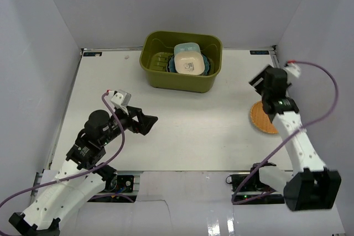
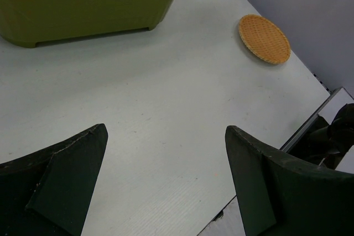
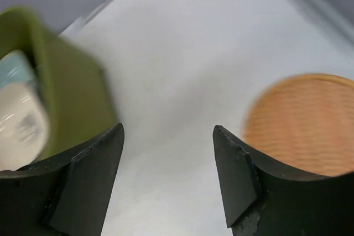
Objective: Place the plates into the plastic bin on the countertop
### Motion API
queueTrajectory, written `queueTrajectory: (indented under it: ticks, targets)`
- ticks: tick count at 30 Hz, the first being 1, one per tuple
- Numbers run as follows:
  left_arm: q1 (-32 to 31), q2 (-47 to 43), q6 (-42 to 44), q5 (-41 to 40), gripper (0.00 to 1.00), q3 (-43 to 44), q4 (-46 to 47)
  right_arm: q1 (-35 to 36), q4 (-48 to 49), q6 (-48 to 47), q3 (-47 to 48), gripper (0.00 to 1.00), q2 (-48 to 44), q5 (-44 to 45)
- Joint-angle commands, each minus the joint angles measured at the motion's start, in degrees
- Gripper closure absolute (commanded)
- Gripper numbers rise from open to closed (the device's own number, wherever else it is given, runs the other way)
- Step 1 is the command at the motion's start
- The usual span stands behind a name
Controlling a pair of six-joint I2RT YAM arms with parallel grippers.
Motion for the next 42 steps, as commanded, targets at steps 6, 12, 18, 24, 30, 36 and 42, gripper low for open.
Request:
queueTrajectory:
  ticks: [6, 12, 18, 24, 30, 36, 42]
  targets:
    - [-4.07, -2.17, 0.49, -3.47, 0.02, -0.40, -0.66, -27.39, -3.40, 3.23, -29.55, 0.08, -24.17, 2.77]
    - [-5.04, -2.79, 0.31, -5.06, 0.02, -0.40, -1.28, -45.40, 1.32, 3.32, -39.92, 0.06, -23.05, -19.41]
    - [-5.21, -2.70, 0.13, -5.32, 0.02, -0.32, -1.36, -47.89, 15.87, 9.62, -48.08, 0.16, -16.99, -36.51]
    - [-5.13, -2.26, 0.22, -5.32, 0.02, -0.14, -1.72, -47.97, 41.45, 19.74, -55.40, 0.74, -3.74, -42.68]
    - [-5.13, -3.22, -0.48, -6.73, 0.02, 0.47, -2.42, -44.65, 43.64, 21.07, -53.05, 0.92, -10.53, -41.64]
    - [-5.13, -1.56, -1.45, -8.74, 0.02, 3.90, -3.38, -30.24, 34.74, 22.04, -32.15, 0.92, -23.48, -33.99]
    - [-5.13, -0.77, -2.33, -17.09, 0.02, 6.54, -4.79, -10.30, 30.96, 15.72, -8.06, 0.92, -5.34, -27.67]
